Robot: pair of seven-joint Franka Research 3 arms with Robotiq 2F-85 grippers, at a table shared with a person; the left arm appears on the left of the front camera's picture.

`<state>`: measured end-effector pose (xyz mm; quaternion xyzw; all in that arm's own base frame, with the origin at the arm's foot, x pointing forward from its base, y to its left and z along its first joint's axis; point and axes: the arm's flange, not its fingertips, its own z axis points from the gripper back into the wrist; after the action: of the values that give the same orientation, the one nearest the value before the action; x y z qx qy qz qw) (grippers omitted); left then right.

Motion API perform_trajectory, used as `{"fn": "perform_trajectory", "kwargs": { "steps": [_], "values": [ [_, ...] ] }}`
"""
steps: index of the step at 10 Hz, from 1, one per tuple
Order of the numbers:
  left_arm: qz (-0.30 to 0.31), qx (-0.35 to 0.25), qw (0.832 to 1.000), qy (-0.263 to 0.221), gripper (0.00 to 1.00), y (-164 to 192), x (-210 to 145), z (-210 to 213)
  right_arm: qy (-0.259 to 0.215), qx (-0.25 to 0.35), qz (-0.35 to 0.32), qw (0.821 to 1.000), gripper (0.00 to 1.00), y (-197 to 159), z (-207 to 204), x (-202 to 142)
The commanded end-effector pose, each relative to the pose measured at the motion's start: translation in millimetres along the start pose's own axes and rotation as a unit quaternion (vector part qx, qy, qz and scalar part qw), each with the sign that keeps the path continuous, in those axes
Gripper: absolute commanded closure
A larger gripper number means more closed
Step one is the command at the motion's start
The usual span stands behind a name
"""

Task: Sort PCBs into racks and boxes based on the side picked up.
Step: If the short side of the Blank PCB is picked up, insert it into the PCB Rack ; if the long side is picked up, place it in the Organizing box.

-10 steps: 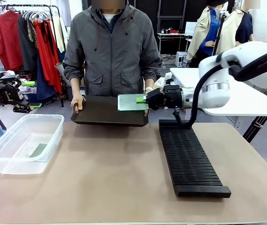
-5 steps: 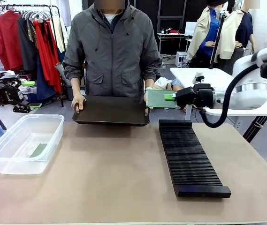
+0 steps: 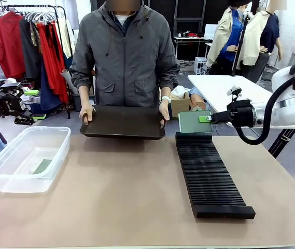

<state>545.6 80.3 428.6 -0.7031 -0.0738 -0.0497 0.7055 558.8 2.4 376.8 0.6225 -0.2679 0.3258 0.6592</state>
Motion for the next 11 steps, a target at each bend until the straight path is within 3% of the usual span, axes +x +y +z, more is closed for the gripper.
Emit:
{"fn": "perform_trajectory", "kwargs": {
  "steps": [1,4,8,11],
  "values": [
    [0.001,0.006,1.0,0.001,0.0,-3,-3,0,0.006,0.025,0.072,0.997,1.0,-16,13,-3],
    [0.001,0.006,1.0,0.001,0.0,-3,-3,0,-0.041,0.042,0.131,0.99,1.0,-42,24,-19],
    [0.001,0.006,1.0,0.001,0.0,-3,-3,0,-0.028,-0.009,0.224,0.974,1.0,-74,41,-29],
    [0.001,0.006,1.0,0.001,0.0,-3,-3,0,-0.034,-0.009,0.228,0.973,1.0,-92,46,-41]
  ]
}}
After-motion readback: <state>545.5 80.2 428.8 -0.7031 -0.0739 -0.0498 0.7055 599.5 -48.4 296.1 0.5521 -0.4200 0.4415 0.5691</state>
